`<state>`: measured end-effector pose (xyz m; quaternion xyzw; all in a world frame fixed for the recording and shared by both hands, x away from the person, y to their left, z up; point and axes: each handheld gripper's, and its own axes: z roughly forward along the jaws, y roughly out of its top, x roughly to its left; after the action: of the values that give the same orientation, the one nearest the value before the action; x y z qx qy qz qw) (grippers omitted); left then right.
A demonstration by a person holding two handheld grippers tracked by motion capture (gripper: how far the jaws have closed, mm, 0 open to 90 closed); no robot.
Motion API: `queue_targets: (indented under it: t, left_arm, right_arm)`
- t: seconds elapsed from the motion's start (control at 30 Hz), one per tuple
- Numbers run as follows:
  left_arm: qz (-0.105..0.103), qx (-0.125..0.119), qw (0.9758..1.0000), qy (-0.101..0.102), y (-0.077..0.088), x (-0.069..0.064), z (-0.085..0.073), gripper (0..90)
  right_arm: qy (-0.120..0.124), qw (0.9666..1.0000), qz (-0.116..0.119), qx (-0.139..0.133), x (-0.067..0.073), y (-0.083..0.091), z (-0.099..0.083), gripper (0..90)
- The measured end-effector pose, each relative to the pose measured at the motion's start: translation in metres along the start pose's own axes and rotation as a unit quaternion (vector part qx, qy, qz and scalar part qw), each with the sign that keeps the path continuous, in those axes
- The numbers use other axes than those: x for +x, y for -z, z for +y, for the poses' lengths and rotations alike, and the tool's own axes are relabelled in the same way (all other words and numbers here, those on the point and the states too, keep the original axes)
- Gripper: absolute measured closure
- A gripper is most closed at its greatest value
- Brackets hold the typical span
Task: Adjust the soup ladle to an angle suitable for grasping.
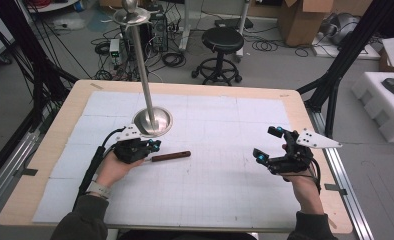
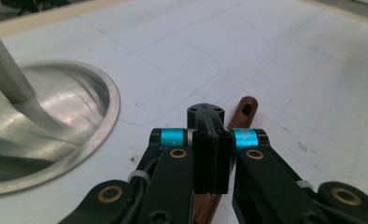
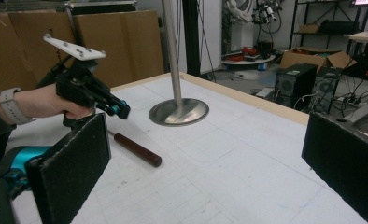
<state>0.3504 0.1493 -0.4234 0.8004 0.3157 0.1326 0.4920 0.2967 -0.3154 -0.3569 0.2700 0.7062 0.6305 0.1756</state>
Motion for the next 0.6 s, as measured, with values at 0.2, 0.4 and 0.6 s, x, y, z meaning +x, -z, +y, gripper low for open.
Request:
queue_targets:
  t: [0.2, 0.4, 0.6]
  left_arm:
    - [-0.003, 0.053, 0.9986, 0.006, -0.02, 0.001, -0.004, 89.8]
    - [0.008, 0.084, 0.9964, 0.004, -0.027, 0.005, -0.011, 89.8]
    - [0.0, 0.097, 0.9953, 0.008, -0.027, 0.006, -0.013, 89.9]
  right_arm:
    - [0.0, 1.0, 0.001, -0.005, 0.0, 0.001, 0.001, 0.0]
    - [0.002, 1.0, 0.004, -0.004, 0.0, 0.0, 0.0, 0.0]
    - [0.001, 1.0, 0.004, -0.001, 0.0, 0.0, 0.0, 0.0]
